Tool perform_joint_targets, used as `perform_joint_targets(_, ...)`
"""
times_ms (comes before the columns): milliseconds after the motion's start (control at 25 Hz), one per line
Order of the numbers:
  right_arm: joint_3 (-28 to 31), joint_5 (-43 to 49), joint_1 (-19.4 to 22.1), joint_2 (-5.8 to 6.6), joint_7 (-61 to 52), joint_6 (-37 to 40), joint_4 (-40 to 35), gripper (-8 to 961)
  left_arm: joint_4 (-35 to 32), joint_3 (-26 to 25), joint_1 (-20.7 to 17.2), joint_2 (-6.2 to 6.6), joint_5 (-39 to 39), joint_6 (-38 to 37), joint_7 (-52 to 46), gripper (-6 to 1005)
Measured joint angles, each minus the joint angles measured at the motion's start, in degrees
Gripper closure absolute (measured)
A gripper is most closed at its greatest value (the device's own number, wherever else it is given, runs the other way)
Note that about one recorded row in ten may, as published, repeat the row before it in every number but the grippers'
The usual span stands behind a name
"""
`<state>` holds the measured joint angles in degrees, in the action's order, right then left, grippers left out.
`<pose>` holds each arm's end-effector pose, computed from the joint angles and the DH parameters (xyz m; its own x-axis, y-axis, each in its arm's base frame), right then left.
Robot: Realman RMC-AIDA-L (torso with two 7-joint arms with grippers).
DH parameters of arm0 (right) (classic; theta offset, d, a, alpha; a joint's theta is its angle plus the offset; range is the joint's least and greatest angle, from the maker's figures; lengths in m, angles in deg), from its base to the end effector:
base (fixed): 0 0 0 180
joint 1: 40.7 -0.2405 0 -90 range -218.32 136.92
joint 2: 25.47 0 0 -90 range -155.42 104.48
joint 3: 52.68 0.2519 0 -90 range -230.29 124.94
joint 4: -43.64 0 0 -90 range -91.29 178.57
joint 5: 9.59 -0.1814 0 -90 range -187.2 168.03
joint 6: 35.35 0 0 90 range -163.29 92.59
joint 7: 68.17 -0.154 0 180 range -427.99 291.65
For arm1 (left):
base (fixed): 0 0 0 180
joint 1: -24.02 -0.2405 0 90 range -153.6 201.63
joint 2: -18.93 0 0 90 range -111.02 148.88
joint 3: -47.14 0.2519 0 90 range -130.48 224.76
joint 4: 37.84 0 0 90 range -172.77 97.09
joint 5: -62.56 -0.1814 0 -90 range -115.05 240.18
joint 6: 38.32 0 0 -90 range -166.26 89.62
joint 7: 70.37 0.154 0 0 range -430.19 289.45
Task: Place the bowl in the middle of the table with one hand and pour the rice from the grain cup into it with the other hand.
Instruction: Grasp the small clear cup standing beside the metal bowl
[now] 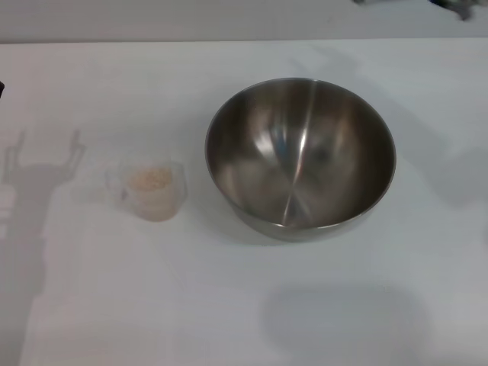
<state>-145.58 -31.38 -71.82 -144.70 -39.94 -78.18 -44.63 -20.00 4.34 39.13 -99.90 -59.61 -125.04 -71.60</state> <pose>0.0957 0.3953 0.0190 0.9779 -0.1236 -0.1685 -0.2089 -0.5569 -0.8039 -0.2906 0.2732 0.0337 0.6468 -0.3361 0.6846 0.7179 -0.0348 -0.6953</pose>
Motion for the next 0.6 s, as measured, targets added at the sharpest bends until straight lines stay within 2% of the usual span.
perform_joint_targets(120,-7.93,0.06,6.06,-0.15,0.09,23.61,1.83,476,0.00,0.00,0.08,0.00,0.01,-0.14,-0.01,185)
perform_joint_targets(240,-13.72,-0.76,10.87,-0.34,-0.93,48.26,8.26,475,-0.01,0.00,0.14,0.00,0.02,-0.20,-0.02,187)
perform_joint_targets(440,-18.30,-2.12,15.33,-0.29,-10.47,88.51,26.66,475,0.07,0.24,-0.03,-0.03,0.01,-0.22,-0.23,189)
perform_joint_targets(600,-18.22,-4.61,13.83,-0.15,-23.30,115.47,47.96,475,0.29,1.95,-1.21,-0.16,-0.48,-0.19,-0.93,190)
